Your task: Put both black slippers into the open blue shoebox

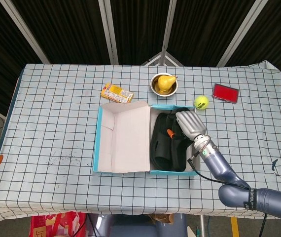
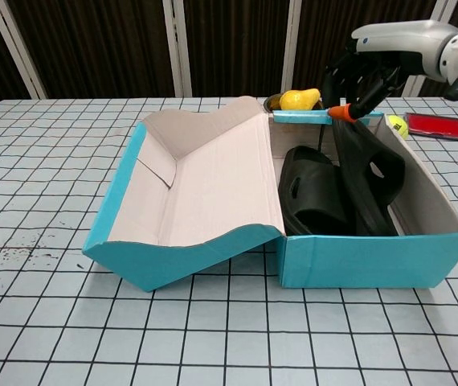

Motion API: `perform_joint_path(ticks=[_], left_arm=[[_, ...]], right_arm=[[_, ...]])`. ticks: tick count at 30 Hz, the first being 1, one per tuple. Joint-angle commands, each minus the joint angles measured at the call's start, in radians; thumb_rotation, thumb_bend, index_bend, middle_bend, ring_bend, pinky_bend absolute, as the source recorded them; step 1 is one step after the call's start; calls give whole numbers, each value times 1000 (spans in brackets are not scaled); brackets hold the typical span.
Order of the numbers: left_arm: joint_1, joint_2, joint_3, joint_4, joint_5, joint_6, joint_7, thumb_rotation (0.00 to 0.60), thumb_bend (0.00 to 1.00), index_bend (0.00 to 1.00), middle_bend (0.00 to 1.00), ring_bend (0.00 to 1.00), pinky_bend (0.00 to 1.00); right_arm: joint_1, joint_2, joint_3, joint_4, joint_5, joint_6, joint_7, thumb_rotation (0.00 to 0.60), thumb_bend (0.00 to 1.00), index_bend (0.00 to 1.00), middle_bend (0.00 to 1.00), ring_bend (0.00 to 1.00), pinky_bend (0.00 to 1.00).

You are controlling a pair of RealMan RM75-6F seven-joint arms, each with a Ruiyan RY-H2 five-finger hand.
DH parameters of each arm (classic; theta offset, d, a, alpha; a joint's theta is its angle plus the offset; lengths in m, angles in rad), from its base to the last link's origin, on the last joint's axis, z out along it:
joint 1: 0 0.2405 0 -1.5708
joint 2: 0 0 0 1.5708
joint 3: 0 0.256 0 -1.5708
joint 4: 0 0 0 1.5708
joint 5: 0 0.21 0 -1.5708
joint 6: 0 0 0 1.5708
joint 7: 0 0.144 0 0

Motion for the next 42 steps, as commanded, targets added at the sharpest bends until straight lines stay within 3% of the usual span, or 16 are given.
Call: perform_joint_path(ticks=[1, 8, 26, 34, 36, 39, 42], left_arm=[[1, 0, -1, -1, 0, 3, 2, 600, 382, 35, 0, 0, 68], [0, -3, -1, -6, -6, 2, 20, 600, 382, 37, 0, 0, 68], [-7, -13, -2, -9, -11, -4, 48, 600, 382, 44, 0, 0, 68], [-3, -8, -3, -9, -4, 2, 31, 600, 382, 44, 0, 0, 68], [-2, -4, 1, -13, 7, 4, 19, 600, 382, 44, 0, 0, 68], [1, 5, 6, -20, 24, 13, 0, 600, 382, 44, 0, 0, 68], [8, 16, 9, -31, 40, 26, -17, 600, 382, 44, 0, 0, 68]], right_arm=[[-1, -14, -11, 38, 3, -37, 30, 600, 408, 551, 500, 529, 203], [-19, -41, -26, 106, -34, -93, 109, 600, 409, 551, 499, 541, 171], [-45, -90, -34, 187, -127, -99, 184, 600, 414, 553, 500, 541, 144], [-73, 41, 0, 41, -155, -63, 197, 600, 413, 548, 417, 506, 140], [-123, 126, 13, -76, -180, -17, 237, 600, 413, 519, 388, 503, 140], [-194, 221, -5, -190, -237, 34, 269, 600, 414, 456, 343, 474, 140], [-253, 277, -45, -249, -283, 93, 235, 600, 414, 399, 279, 374, 140]])
